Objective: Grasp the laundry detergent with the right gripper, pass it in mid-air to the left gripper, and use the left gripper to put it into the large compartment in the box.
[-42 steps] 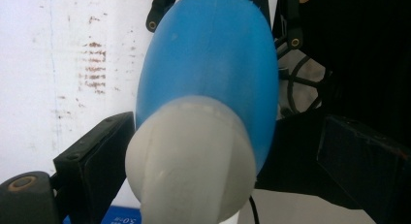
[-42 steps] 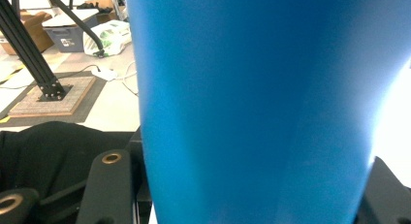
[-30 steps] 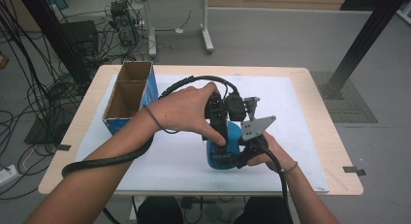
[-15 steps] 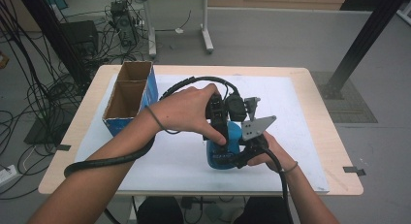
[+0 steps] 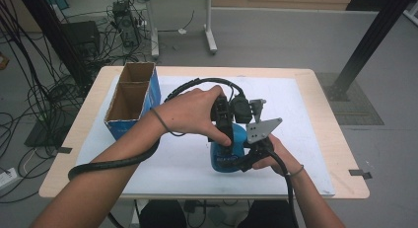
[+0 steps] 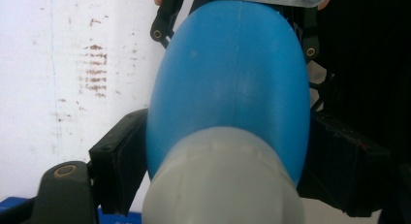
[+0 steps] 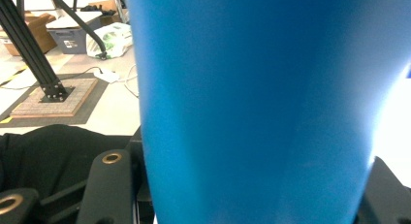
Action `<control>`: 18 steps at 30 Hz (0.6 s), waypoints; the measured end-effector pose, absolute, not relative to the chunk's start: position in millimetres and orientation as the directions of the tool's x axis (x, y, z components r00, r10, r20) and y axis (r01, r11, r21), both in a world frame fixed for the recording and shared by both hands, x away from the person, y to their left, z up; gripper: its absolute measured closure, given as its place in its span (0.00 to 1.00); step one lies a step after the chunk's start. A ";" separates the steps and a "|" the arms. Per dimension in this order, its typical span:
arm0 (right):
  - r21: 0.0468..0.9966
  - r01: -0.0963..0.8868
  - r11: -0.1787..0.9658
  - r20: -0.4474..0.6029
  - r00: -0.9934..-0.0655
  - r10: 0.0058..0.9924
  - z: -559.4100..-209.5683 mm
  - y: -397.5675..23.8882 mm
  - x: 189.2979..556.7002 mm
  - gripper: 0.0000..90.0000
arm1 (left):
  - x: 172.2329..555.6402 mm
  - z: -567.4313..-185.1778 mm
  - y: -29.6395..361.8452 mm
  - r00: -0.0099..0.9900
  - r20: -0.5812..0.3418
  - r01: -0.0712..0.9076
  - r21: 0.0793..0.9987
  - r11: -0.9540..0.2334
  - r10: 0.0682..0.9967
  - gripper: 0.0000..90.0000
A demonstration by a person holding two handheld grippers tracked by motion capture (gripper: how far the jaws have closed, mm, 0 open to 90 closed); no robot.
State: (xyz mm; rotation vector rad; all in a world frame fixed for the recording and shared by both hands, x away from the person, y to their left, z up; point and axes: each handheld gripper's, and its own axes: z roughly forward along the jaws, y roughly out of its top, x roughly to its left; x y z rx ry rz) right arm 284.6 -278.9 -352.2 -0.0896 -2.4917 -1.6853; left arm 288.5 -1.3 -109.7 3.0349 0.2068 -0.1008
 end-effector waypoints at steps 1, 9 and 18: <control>0.920 0.121 0.373 0.141 -0.990 -0.026 -352.0 -279.1 284.7 0.46 | 288.6 -109.2 -1.7 0.989 -0.072 0.136 0.094 -0.986 0.130 0.24; 0.922 0.119 0.370 0.138 -0.990 -0.027 -350.6 -279.5 283.8 0.46 | 287.3 -108.6 -3.5 0.990 -0.070 0.132 0.090 -0.987 0.126 0.31; 0.922 0.112 0.371 0.133 -0.991 -0.032 -348.4 -278.4 283.7 0.46 | 285.9 -106.7 -1.9 0.989 -0.058 0.138 0.096 -0.986 0.133 0.41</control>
